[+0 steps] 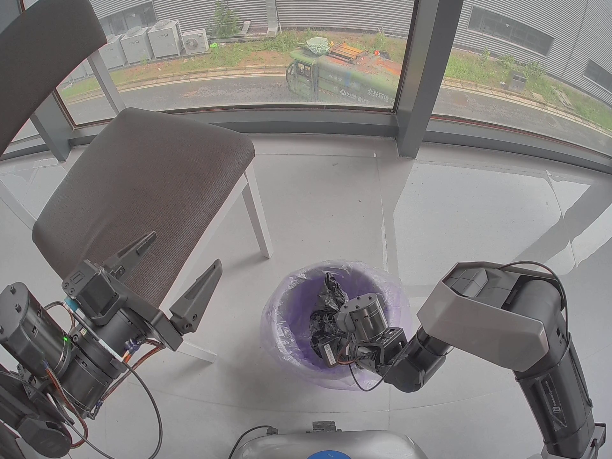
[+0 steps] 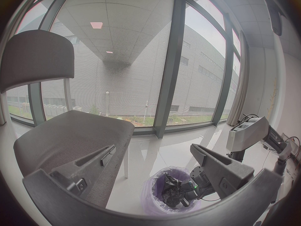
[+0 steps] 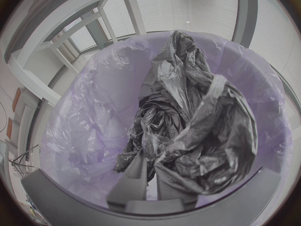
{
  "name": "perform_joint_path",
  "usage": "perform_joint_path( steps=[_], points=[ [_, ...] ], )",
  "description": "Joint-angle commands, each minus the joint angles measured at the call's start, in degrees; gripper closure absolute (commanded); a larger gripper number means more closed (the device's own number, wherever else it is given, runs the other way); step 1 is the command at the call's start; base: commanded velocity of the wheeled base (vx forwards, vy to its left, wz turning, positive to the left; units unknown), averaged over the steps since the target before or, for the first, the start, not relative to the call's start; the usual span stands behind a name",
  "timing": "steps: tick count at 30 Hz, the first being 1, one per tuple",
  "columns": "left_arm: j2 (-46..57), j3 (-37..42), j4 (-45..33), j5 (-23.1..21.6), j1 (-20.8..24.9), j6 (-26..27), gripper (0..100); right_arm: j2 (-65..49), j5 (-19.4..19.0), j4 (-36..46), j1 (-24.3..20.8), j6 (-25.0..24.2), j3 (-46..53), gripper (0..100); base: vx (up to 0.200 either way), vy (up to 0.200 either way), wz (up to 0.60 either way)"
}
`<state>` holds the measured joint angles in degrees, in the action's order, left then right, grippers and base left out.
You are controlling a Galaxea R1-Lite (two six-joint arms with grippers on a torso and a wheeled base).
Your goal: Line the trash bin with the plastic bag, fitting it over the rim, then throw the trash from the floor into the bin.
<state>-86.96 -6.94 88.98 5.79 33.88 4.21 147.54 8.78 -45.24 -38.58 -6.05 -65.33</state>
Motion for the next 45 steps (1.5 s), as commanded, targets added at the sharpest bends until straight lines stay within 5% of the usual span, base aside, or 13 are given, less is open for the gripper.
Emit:
perform_joint_path(
  steps=[1,28,45],
  points=[
    [0.03,-0.01,1.02,-0.08,0.05,0.01,0,-0.06,0.01,-0.02,-0.09,-0.02,0.2,0,0.0,0.0,0.0],
    [0.73,-0.09,1.02,0.01,0.05,0.01,0,-9.47,0.8,3.84,1.32,0.69,-0.59,0,0.0,0.0,0.0],
    [0.38,-0.36,1.02,0.01,-0.65,-0.07,0,-17.46,5.29,4.55,10.81,5.61,-1.29,0,0.0,0.0,0.0]
  ],
)
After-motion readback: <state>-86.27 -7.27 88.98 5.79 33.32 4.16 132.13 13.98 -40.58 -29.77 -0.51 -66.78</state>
